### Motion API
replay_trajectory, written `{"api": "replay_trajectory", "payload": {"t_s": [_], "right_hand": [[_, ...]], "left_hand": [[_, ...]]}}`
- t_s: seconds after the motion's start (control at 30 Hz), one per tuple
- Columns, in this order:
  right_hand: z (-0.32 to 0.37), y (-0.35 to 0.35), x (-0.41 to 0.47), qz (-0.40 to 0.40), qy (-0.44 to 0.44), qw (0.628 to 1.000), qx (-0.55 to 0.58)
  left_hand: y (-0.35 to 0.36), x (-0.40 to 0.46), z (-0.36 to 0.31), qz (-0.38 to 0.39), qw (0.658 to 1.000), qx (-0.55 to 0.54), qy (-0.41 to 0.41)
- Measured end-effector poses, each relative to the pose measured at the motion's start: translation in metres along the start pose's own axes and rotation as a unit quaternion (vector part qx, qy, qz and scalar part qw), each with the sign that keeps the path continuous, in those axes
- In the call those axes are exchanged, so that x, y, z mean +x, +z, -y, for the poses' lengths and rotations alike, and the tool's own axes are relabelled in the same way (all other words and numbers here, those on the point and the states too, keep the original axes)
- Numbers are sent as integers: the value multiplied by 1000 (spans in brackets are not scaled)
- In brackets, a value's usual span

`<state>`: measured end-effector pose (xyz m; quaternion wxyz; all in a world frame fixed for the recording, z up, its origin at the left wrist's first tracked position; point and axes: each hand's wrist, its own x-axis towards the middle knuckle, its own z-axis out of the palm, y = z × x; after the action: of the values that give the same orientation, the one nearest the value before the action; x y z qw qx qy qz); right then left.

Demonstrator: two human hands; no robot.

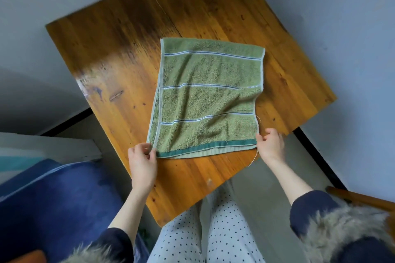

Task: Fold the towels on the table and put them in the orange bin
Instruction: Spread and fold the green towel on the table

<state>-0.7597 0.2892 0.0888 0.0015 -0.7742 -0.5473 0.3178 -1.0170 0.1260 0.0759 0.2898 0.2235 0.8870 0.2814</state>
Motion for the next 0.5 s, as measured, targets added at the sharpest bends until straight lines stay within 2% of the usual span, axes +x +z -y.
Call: {"api": "replay_trajectory", "payload": {"t_s": [0.07,0.23,0.33,0.5], "right_hand": [[-1,4,2,14,10,1000,13],[1,3,4,27,36,998,32],[-4,5,3,53,32,998,29],[-14,10,-2,63,44,992,96]], "left_hand": [[2,6,2,8,999,22,-41],[3,8,8,49,993,77,-71],[2,7,5,34,994,84,-53],[-2,9,3,28,999,15,-20]]}}
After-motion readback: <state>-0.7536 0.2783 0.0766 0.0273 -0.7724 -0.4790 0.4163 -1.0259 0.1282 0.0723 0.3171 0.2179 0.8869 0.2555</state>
